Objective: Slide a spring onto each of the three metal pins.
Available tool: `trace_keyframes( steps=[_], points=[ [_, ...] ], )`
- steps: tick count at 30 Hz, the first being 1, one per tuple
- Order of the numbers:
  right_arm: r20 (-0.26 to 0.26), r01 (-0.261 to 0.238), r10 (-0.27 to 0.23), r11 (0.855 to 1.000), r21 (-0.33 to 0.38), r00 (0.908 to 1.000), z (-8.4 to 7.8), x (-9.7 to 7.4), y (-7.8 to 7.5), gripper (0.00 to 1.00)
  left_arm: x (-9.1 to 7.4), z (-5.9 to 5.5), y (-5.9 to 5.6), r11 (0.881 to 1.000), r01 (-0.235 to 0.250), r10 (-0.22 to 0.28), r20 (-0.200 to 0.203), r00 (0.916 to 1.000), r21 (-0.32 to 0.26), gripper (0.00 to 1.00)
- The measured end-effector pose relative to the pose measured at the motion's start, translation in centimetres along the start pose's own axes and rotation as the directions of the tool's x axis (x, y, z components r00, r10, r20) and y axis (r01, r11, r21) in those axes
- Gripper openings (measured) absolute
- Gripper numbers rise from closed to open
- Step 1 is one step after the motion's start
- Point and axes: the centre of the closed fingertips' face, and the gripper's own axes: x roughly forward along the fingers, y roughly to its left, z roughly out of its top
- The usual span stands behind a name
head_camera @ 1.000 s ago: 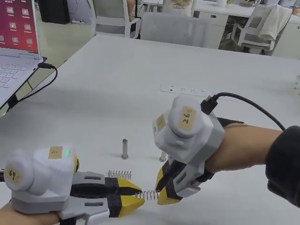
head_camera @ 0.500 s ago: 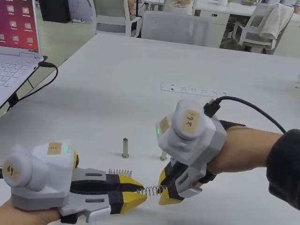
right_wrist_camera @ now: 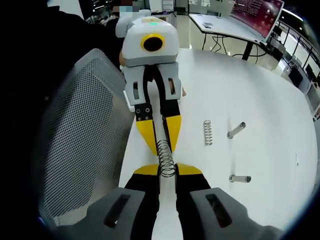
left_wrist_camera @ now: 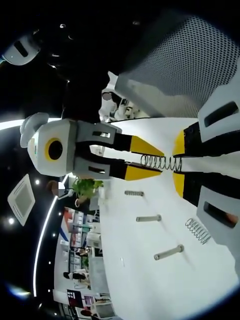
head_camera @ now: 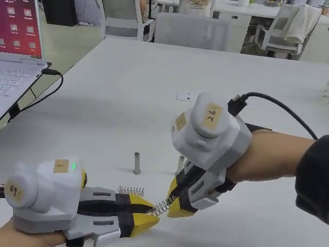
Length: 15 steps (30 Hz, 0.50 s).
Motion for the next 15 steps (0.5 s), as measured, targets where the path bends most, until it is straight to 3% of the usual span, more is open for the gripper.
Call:
trace_keyframes(
  steps=[15],
  points=[
    [0.002, -0.006, 0.007, 1.000, -0.017, 1.0000, 1.2, 0.0, 0.5, 0.09, 0.1, -0.4, -0.1, 1.000, 0.002, -0.002, -0.016, 0.9999, 0.001, 0.02]
  ],
)
